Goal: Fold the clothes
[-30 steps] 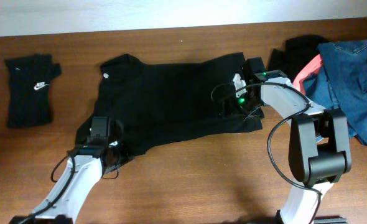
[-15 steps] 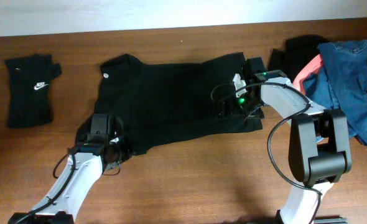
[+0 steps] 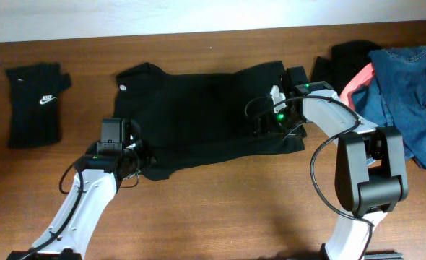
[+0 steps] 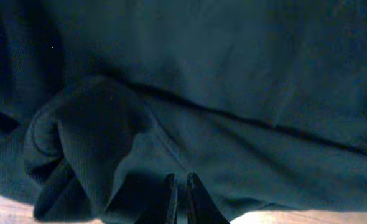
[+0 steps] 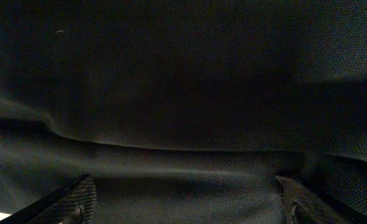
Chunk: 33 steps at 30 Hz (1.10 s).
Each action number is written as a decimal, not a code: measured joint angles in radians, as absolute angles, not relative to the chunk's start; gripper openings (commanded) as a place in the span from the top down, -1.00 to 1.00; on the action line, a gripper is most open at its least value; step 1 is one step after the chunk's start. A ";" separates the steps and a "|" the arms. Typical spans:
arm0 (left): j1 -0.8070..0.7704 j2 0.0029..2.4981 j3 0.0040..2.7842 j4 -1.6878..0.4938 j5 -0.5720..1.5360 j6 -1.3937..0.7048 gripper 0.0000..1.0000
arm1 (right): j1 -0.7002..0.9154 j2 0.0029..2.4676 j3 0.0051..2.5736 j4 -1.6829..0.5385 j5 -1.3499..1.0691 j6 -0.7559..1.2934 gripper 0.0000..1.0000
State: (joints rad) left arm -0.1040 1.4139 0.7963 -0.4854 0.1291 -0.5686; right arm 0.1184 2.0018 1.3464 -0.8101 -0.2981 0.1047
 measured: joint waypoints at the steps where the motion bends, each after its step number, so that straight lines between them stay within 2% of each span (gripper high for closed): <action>1: -0.104 1.414 0.796 -0.478 0.126 -0.569 0.84 | 0.118 2.002 1.346 -0.810 -0.298 0.104 -0.79; 6: -0.103 1.414 0.804 -0.525 0.144 -0.568 0.85 | 0.118 2.002 1.346 -0.810 -0.298 0.103 -0.80; 10: -0.103 1.410 0.819 -0.640 0.169 -0.566 0.64 | 0.118 2.002 1.346 -0.810 -0.299 0.105 -0.80; 13: -0.103 1.386 0.825 -0.695 0.175 -0.564 0.49 | 0.118 2.002 1.346 -0.810 -0.302 0.105 -0.88; 14: -0.103 1.365 0.828 -0.720 0.177 -0.567 0.37 | 0.119 2.001 1.346 -0.810 -0.304 0.104 -0.88; 16: -0.103 1.333 0.833 -0.758 0.176 -0.561 -0.11 | 0.120 2.001 1.346 -0.810 -0.305 0.104 -0.89; 17: -0.103 1.318 0.838 -0.781 0.175 -0.563 -0.27 | 0.120 2.001 1.346 -0.810 -0.306 0.104 -0.90; 18: -0.103 1.310 0.841 -0.799 0.175 -0.564 -0.34 | 0.120 2.001 1.346 -0.810 -0.306 0.104 -0.89; 22: -0.103 1.305 0.839 -0.812 0.168 -0.569 -0.36 | 0.120 2.000 1.346 -0.809 -0.307 0.104 -0.90; 28: -0.103 1.305 0.793 -0.714 0.165 -0.570 -0.36 | 0.120 2.000 1.346 -0.810 -0.309 0.104 -0.91; 33: -0.103 1.305 0.717 -0.659 0.161 -0.592 -0.22 | 0.120 2.000 1.346 -0.809 -0.309 0.105 -0.92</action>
State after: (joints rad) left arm -0.1028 1.3052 0.7170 -0.6590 0.1612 -0.5922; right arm 0.1196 1.9999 1.3464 -0.8093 -0.3088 0.1047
